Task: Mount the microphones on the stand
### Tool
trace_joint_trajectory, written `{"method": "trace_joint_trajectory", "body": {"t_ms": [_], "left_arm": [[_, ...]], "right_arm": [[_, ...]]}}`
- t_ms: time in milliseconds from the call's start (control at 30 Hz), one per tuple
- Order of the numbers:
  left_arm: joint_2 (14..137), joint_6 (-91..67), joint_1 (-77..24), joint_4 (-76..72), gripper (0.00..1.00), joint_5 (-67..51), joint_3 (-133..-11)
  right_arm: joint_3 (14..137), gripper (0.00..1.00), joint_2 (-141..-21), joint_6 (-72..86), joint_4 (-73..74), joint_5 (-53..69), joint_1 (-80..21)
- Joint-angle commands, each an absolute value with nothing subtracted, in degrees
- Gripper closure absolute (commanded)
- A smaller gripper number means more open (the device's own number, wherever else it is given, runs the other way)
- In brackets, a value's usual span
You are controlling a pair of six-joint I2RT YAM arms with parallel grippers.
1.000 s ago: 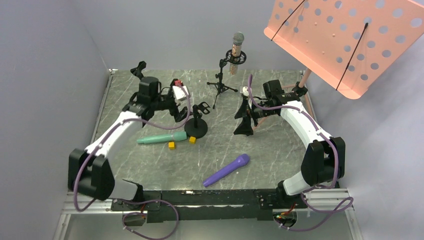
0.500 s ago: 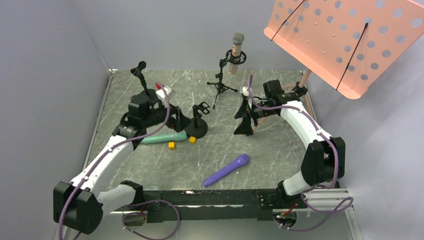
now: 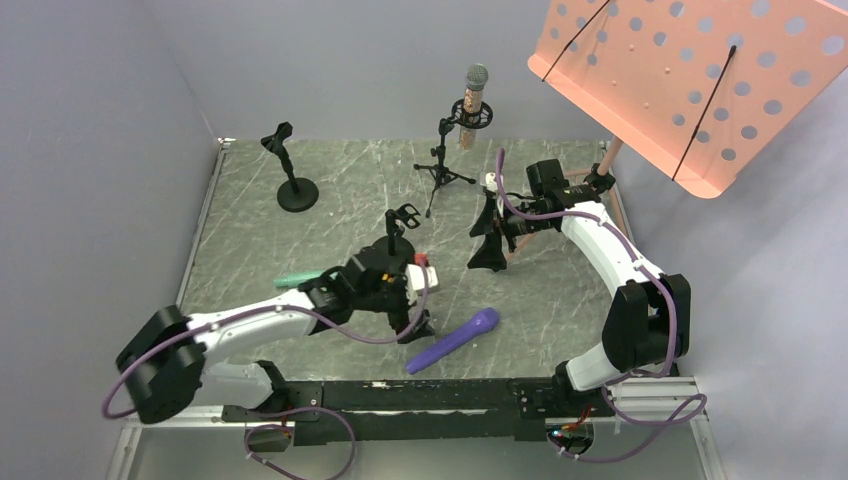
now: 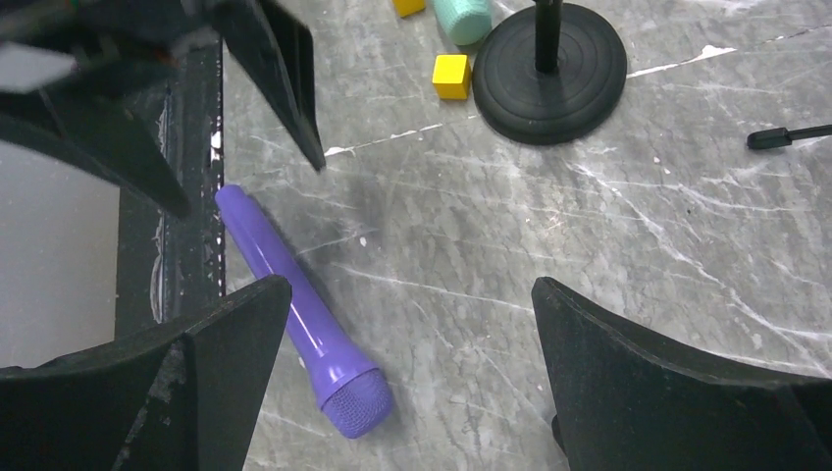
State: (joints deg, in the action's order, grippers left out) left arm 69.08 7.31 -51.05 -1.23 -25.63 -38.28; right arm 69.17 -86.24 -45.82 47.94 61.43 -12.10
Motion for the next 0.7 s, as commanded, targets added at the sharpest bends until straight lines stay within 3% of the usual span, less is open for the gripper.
{"method": "trace_joint_trajectory", "body": {"t_ms": [0,333,667], "left_arm": [[76.5,13.4,-55.0,-10.6,0.01,-25.3,-41.7],[92.1,14.0,-61.6,-10.0,0.01,-20.8,-50.8],[98.4,-4.4,-64.7,-5.4,0.05,-14.1,-54.0]], "right_arm": [[70.4,0.00,-84.5,-46.5,46.4,61.7,-11.3],[71.0,0.00,-84.8,-47.5,47.6,61.9,-9.7],[70.7,0.00,-84.5,-46.5,46.3,61.2,-8.9]]}}
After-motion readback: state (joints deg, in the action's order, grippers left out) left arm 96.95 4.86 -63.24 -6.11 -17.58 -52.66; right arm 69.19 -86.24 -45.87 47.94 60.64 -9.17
